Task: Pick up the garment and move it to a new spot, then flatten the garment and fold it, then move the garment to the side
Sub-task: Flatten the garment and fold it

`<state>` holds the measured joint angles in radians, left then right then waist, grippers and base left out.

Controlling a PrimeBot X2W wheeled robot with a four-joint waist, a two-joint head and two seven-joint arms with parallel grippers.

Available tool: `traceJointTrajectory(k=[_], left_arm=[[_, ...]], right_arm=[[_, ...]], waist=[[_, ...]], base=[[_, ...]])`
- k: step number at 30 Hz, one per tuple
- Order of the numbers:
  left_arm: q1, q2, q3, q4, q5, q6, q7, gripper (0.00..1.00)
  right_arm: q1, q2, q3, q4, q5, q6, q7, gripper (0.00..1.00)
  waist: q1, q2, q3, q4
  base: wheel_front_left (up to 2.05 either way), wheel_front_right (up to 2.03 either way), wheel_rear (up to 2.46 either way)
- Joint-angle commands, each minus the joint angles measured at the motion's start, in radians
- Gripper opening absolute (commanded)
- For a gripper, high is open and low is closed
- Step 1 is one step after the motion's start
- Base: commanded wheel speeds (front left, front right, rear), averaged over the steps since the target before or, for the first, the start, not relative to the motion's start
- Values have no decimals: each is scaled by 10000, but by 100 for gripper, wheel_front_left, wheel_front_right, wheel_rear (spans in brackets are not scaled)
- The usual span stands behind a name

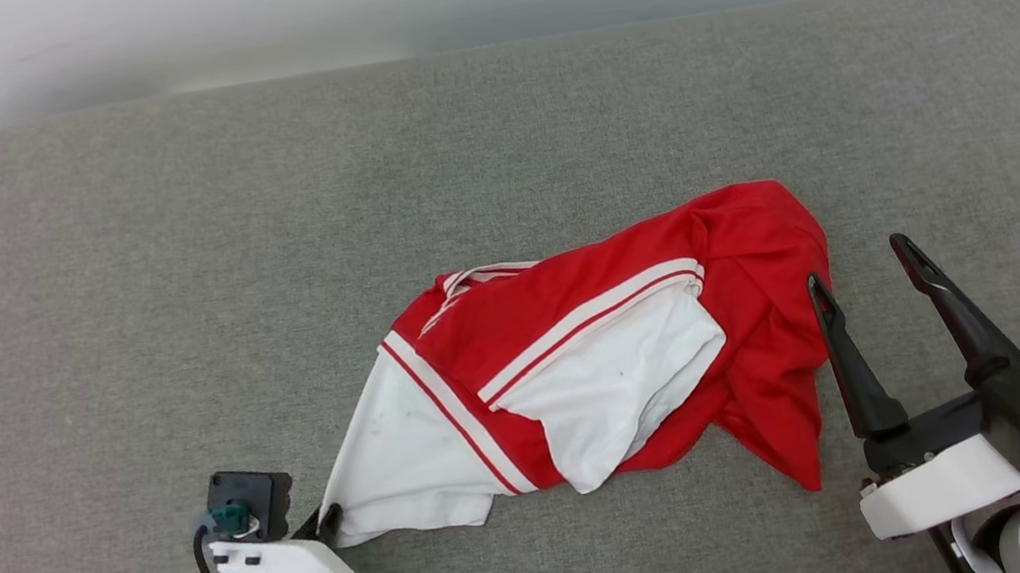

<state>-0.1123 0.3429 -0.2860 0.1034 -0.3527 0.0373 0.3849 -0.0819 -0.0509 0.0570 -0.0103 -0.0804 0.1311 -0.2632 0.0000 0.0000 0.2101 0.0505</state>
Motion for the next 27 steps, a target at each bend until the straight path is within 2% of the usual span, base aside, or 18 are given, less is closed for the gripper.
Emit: traceJointTrajectory(k=[1,2,3,8,13,16,20,23,25,27], left_arm=[[116,-27,-50,-53,-46,-58,-155,2],[185,-47,-48,-89,-52,-57,-292,89],[191,-71,-69,-126,3,-53,-495,100],[9,-139,35,-333,313,3,-1967,100],[-128,26,-17,-730,870,-276,-4343,100],[35,44,-39,-840,1222,-158,-5549,100],[290,-50,-28,-799,1481,48,-6252,100],[515,-162,-124,-695,1609,117,-6410,100],[614,-292,-204,-580,1520,52,-6436,100],[658,-316,-277,-479,1457,-25,-6444,100]], right_arm=[[19,11,-24,31,-10,-7,-24,100],[33,13,-29,53,0,-7,-24,100],[57,13,-44,83,10,-7,-24,100],[165,11,-37,193,10,-7,-24,100],[293,13,-82,188,8,-7,-24,100],[391,13,-64,154,-69,-7,-24,100],[437,13,154,290,-62,-7,13,100],[263,5,243,257,-213,-7,720,100],[94,-40,662,144,-382,-4,1609,100],[-136,-354,1021,3,-166,-10,2799,100]], waist=[[0,0,-90,64],[0,0,-132,88],[0,0,-205,126],[0,0,-571,257],[0,0,-895,412],[0,0,-1047,514],[0,0,-1166,626],[0,0,-1205,748],[0,0,-1197,834],[0,0,-1165,898]], base=[[0,0,0],[0,0,0],[0,0,0],[0,0,0],[0,0,0],[0,0,0],[0,0,0],[0,0,0],[0,0,0],[0,0,0]])
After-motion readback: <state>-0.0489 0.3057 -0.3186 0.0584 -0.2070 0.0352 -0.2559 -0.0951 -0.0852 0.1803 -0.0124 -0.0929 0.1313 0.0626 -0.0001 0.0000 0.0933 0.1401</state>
